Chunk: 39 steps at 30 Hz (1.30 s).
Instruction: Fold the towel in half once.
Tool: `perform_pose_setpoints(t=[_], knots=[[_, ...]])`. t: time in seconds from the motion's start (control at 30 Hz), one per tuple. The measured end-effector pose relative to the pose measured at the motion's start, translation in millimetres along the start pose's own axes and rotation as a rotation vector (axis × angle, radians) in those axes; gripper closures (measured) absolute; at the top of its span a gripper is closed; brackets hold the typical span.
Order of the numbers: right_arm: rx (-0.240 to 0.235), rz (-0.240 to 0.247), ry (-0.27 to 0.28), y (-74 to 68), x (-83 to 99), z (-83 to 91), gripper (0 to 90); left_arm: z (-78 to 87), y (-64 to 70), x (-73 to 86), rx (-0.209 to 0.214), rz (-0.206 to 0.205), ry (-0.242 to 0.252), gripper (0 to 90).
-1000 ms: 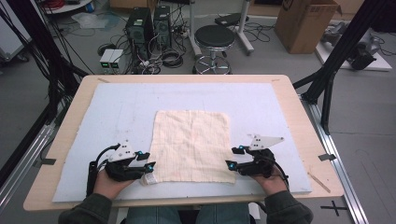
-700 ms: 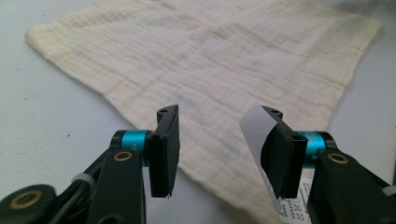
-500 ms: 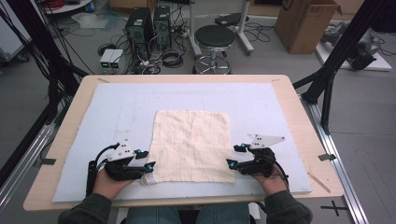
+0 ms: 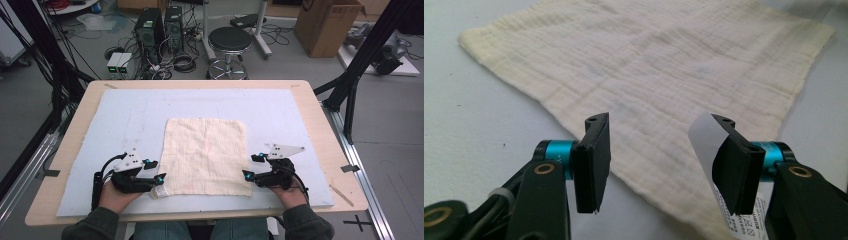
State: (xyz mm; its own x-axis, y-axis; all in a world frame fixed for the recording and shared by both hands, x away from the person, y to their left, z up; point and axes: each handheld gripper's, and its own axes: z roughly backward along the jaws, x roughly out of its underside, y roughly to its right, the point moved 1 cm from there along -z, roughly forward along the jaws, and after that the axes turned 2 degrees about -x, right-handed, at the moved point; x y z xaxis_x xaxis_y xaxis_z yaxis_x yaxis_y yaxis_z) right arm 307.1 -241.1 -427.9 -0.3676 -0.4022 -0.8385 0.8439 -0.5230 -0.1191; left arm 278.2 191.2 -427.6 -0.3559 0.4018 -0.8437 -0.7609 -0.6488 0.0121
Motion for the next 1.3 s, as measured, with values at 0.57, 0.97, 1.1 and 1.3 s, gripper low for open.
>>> perform_pose_setpoints(t=[0.57,0.97,1.1,1.3], knots=[[0.014,-0.005,-0.012,11.4,-0.4,-6.8,25.8,-4.4,-9.8,-3.7,-0.041,0.042,-0.001,39.0],[0.036,-0.023,-0.040,30.8,-18.0,-9.3,23.4,-14.7,-26.6,-25.1,-0.035,0.064,-0.006,39.1],[0.042,-0.037,-0.033,41.6,-27.1,-12.5,23.4,-21.4,-34.2,-36.4,-0.035,0.068,-0.007,39.6],[0.064,-0.055,-0.052,62.0,-40.6,-17.8,24.1,-30.6,-46.1,-47.6,-0.035,0.086,-0.007,40.3]])
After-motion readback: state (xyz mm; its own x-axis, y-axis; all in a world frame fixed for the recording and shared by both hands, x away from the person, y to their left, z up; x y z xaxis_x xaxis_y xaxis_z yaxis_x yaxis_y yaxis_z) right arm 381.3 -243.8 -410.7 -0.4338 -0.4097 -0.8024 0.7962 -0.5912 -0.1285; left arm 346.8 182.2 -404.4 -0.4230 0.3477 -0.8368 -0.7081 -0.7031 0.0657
